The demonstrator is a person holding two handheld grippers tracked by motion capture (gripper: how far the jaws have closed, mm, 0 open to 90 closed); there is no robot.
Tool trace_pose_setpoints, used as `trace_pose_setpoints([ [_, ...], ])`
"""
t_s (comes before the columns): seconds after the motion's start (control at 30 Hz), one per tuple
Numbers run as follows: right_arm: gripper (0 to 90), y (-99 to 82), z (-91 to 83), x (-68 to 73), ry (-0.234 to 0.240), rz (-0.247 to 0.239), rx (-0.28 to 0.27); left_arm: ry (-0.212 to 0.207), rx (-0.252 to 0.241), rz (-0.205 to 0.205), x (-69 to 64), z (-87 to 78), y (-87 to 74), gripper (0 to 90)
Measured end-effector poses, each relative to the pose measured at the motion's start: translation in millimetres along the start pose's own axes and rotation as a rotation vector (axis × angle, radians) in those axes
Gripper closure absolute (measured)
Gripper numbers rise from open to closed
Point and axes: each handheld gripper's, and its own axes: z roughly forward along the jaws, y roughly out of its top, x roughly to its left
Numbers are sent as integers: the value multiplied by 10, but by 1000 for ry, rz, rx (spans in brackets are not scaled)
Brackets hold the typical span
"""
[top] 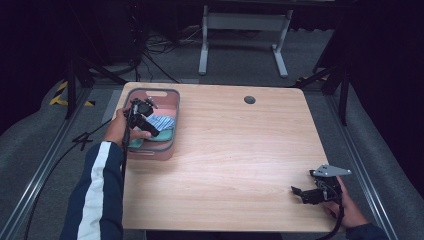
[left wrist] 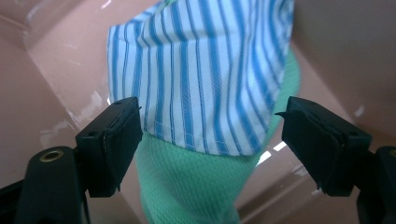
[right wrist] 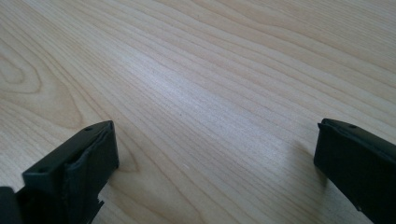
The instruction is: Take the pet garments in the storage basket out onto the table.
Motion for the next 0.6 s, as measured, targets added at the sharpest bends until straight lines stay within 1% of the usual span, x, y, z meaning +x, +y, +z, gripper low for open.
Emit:
trace_pose_setpoints([
  [0.07, 2, 0, 0, 0, 0, 0, 0, -8, 33, -2, -3, 57, 24, 206],
  [0.17, 2, 0, 1, 0, -1, 0, -1, 8, 76, 5, -7, 123, 58, 206],
  [0.2, 2, 0, 0, 0, 0, 0, 0, -2, 88, -11, -12, 143, 63, 206],
  [0.23, 2, 0, 0, 0, 0, 0, 0, -1, 112, -8, 0, 158, 73, 207],
  [0.27, 2, 0, 0, 0, 0, 0, 0, -7, 115, -21, -4, 180, 72, 215],
  [0.3, 2, 0, 0, 0, 0, 0, 0, -4, 127, -21, 2, 193, 74, 217],
  [0.33, 2, 0, 0, 0, 0, 0, 0, 10, 141, -30, 10, 214, 76, 226],
  [0.4, 2, 0, 0, 0, 0, 0, 0, 27, 153, -40, 37, 235, 79, 226],
  [0.43, 2, 0, 0, 0, 0, 0, 0, 30, 163, -55, 53, 251, 77, 211],
  [0.5, 2, 0, 0, 0, 0, 0, 0, 19, 207, -56, 73, 309, 73, 185],
  [0.53, 2, 0, 0, 0, 0, 0, 0, 9, 220, -67, 70, 332, 71, 185],
  [0.57, 2, 0, 0, 0, 0, 0, 0, -8, 223, -70, 65, 347, 72, 199],
  [0.6, 3, 0, 0, 0, 0, 0, 0, -6, 224, -64, 57, 350, 79, 208],
])
